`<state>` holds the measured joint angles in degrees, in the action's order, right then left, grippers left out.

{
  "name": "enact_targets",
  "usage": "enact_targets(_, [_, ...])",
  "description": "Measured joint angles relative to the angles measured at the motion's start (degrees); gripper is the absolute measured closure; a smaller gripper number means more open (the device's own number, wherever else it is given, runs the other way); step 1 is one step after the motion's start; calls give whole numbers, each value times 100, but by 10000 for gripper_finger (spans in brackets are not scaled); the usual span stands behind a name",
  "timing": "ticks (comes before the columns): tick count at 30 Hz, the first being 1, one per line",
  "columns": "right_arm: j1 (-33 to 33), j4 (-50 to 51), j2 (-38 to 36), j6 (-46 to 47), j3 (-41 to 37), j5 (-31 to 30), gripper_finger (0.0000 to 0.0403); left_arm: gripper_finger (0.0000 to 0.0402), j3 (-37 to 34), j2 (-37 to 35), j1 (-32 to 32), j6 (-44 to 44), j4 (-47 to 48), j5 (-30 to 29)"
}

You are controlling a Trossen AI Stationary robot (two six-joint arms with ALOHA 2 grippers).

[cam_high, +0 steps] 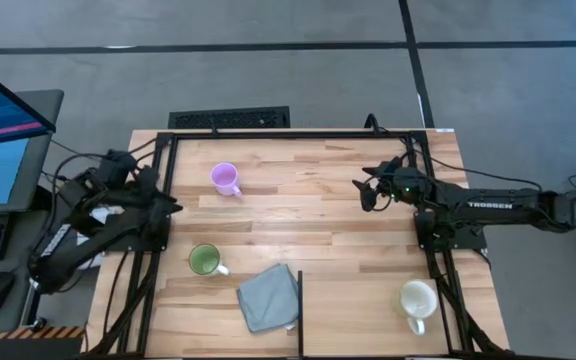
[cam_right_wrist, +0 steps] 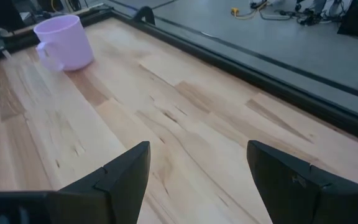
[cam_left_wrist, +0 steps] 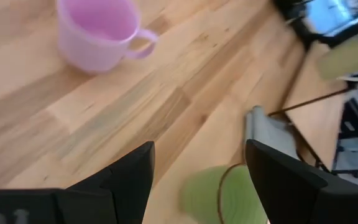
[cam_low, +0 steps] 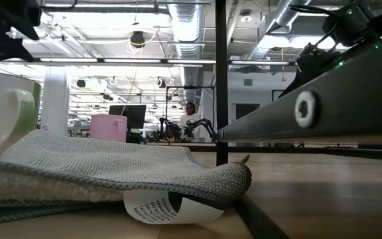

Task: Stack small to large cups/mugs on shelf
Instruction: Put the green mug on the shelf

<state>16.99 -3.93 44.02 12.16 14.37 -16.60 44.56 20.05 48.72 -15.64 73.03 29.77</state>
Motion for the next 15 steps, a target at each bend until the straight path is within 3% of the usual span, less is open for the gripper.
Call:
enact_targets(7, [0, 1, -1, -4, 0, -42, 110, 159, 0, 302, -1, -2, -4, -19])
enact_targets(10, [2, 1, -1, -9, 0, -165, 110, 159, 0, 373, -20, 86, -217, 234])
enact_targets(15, [55, 1, -1, -10, 0, -290, 110, 159, 0, 553, -370, 79, -599, 348])
